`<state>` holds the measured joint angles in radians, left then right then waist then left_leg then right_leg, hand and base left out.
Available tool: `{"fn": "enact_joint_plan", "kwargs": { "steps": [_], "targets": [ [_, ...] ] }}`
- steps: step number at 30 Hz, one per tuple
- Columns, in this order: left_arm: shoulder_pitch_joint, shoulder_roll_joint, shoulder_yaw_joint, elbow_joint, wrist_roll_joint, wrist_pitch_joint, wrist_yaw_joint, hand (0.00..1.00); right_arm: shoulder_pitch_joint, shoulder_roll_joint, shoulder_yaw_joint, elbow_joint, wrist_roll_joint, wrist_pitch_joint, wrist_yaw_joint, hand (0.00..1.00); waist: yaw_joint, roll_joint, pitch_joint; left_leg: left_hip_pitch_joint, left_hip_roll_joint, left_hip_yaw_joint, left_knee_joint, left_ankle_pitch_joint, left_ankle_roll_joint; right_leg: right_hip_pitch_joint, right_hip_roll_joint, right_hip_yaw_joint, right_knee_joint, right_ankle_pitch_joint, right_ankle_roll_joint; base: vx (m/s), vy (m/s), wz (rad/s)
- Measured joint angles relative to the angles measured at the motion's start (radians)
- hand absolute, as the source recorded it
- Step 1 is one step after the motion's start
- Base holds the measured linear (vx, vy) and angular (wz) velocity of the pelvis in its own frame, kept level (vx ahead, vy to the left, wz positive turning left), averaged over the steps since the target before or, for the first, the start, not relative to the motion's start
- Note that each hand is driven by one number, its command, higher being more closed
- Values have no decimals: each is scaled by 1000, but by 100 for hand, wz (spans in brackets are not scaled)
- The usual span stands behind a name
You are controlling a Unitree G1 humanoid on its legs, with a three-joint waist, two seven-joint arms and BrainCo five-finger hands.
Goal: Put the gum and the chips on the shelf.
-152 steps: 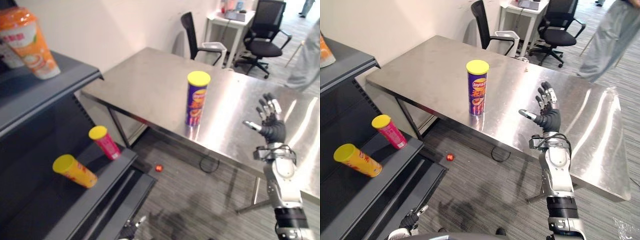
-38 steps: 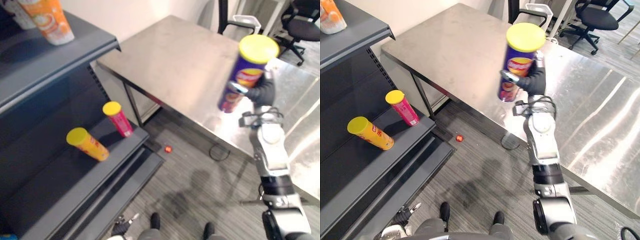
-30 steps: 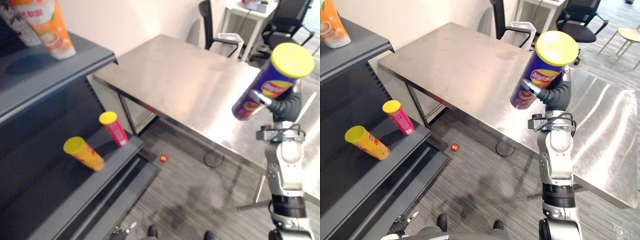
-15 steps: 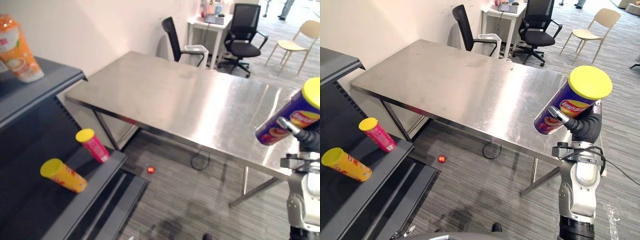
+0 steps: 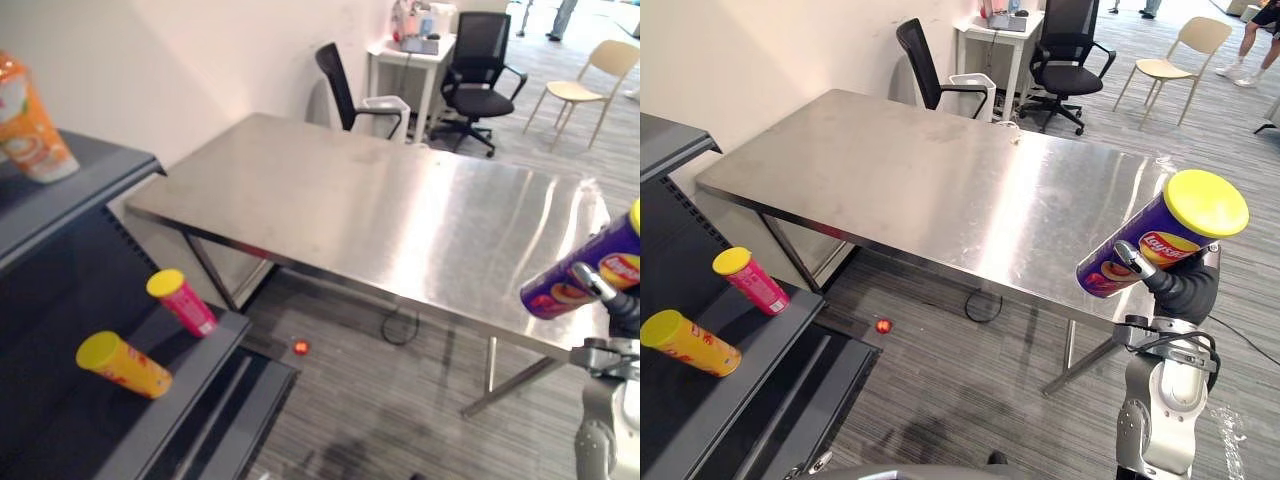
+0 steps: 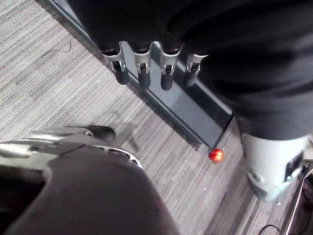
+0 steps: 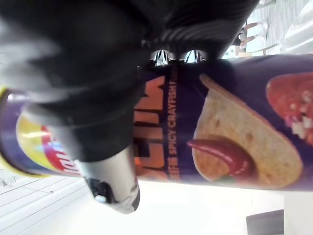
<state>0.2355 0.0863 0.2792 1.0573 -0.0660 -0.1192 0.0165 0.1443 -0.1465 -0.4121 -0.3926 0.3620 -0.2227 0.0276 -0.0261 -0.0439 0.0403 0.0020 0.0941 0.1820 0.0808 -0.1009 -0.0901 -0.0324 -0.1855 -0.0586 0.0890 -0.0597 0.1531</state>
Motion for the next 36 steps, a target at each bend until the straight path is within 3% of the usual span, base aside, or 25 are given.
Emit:
{"fn": "enact_joint_plan", "kwargs": {
  "steps": [2,4,7,9,11,12,13,14,15,16,17,18,20,21,22,25,28,31,34,36],
  "targets": [
    [-3,-4,2,-4,-6,0,-3,0,1,11,42,-20,2,-1,1,100,2,6,21,-50,6,-65,93,-37,-3,-1,-9,-54,91,-60,-6,-97,-46,77],
    [-4,-4,3,-5,-20,0,-3,0,1,11,90,-23,7,-5,2,100,4,10,28,-84,8,-114,124,-43,-5,-1,-9,-98,118,-78,-14,-87,-62,78],
    [-9,-6,4,-32,-47,1,-1,0,-23,10,167,-23,13,-6,3,100,13,24,50,-159,8,-227,126,1,-21,-1,0,-215,123,-88,-27,-80,-101,111],
    [-17,-16,4,-39,-47,1,1,0,-81,6,184,-11,12,-6,-3,100,48,42,79,-184,15,-285,51,74,-28,-29,10,-286,146,-102,-51,-97,-109,93],
    [-8,-32,5,-39,-50,5,2,0,-123,3,187,5,10,-6,-5,100,72,61,92,-178,45,-229,-32,79,16,-39,10,-334,152,-102,-60,-97,-140,72],
    [-2,-36,5,-37,-58,10,1,0,-134,3,189,19,9,-6,-17,100,72,66,94,-170,61,-158,-72,43,69,-29,2,-365,135,-93,-68,-57,-118,95],
    [-1,-45,24,-31,-80,13,1,0,-143,1,185,29,8,-6,-29,100,74,60,94,-177,71,-78,-73,22,109,-22,-18,-406,110,-78,-79,-22,-24,101],
    [-1,-57,58,-20,-90,14,2,0,-169,-3,181,54,6,-6,-43,100,73,71,93,-215,87,19,26,40,134,-22,-34,-449,114,-78,-79,-23,-61,111],
    [19,-83,70,-28,-90,14,0,0,-176,-19,171,63,-3,-7,-57,100,74,122,83,-230,111,94,105,189,178,-15,-18,-490,133,-84,-79,-23,-52,117],
    [25,-84,69,-37,-89,13,0,0,-175,-25,163,64,-3,-9,-64,100,63,127,79,-238,104,116,90,230,125,-10,-26,-502,138,-95,-78,-85,-53,144],
    [23,-86,69,-55,-89,9,-1,0,-173,-26,139,71,-9,-9,-70,100,53,119,72,-235,65,97,-33,362,104,-8,-31,-533,94,-107,-95,-110,-10,128],
    [21,-88,74,-64,-89,8,-1,0,-176,-25,128,77,-10,-9,-71,100,57,112,69,-221,54,86,-124,431,115,-7,-35,-561,59,-86,-105,-129,16,127],
    [11,-86,86,-40,-87,15,-5,0,-184,7,105,95,-11,-8,-75,100,65,112,70,-219,81,251,33,225,112,-7,-48,-663,55,-57,-95,-44,0,109],
    [12,-88,87,-38,-87,15,-6,0,-178,10,102,95,-11,-8,-77,100,58,114,70,-206,82,278,42,206,101,-1,-53,-687,56,-55,-93,-8,42,136],
    [14,-89,96,-29,-86,15,-19,0,-153,8,76,95,-12,-5,-85,100,56,124,69,-170,82,297,-8,196,81,8,-53,-747,57,-50,-87,-18,74,102],
    [14,-86,133,-2,-85,18,-23,0,-139,13,59,95,-13,-4,-88,100,56,133,67,-168,75,293,-60,185,65,18,-48,-800,69,-48,-82,-68,121,70],
    [16,-74,161,11,-81,33,-21,0,-136,64,52,94,-46,-4,-89,100,57,95,78,-170,42,259,-116,185,62,23,-59,-833,75,-38,-66,-83,141,47],
    [9,-74,157,10,-67,36,-19,0,-125,79,51,93,-51,-4,-95,100,55,85,82,-169,13,243,-150,190,68,21,-82,-852,92,-34,-60,-50,97,25],
    [-9,-66,146,8,-68,35,-11,0,-119,93,52,94,-81,1,-117,100,54,68,106,-154,-10,254,-165,200,86,16,-122,-844,137,-37,-57,-11,98,0],
    [-24,-45,122,7,-68,35,-11,0,-120,94,61,94,-89,1,-123,100,54,39,131,-156,-13,268,-128,184,102,16,-149,-835,170,-48,-53,-13,51,-6]
  ]
}}
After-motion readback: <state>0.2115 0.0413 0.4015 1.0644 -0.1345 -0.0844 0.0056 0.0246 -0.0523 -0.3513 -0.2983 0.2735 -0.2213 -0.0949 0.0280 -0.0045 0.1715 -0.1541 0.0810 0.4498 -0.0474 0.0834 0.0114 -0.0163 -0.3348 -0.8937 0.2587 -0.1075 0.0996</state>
